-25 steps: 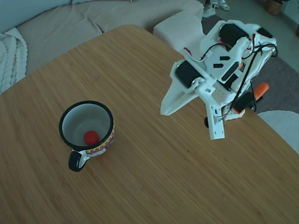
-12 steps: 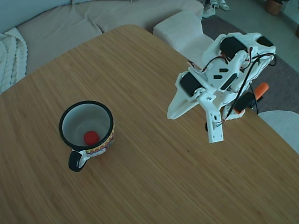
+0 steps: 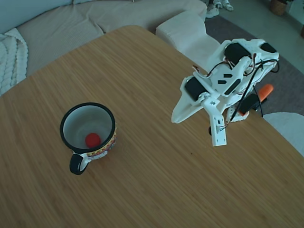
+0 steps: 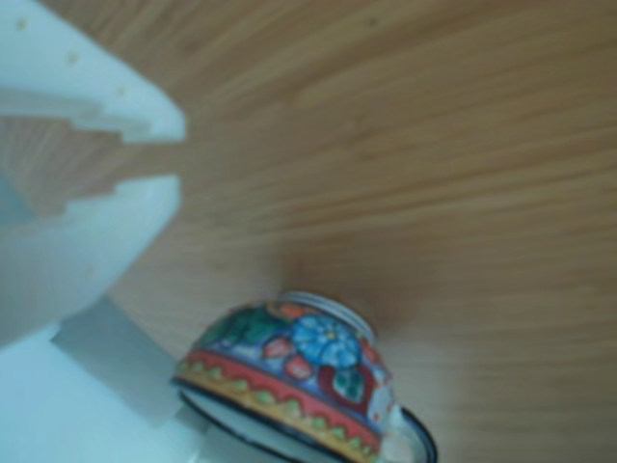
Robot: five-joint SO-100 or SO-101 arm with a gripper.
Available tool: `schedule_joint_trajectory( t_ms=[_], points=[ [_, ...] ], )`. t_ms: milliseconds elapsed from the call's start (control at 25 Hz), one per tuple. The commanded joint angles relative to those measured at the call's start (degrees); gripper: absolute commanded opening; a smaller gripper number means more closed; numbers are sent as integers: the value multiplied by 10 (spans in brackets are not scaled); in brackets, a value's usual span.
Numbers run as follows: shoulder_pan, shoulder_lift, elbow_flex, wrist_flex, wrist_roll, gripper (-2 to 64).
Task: Grasp a red cap and put it in the cup.
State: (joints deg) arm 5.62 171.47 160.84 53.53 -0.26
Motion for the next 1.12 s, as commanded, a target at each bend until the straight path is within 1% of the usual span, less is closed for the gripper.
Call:
schedule_joint_trajectory(
  t_ms=[0, 320, 680, 1080],
  points=[
    [3, 25, -3, -10, 1, 1],
    [2, 47, 4, -2, -2, 1],
    [2, 123, 32, 0, -2, 1],
    [2, 130, 33, 6, -4, 6]
  ],
)
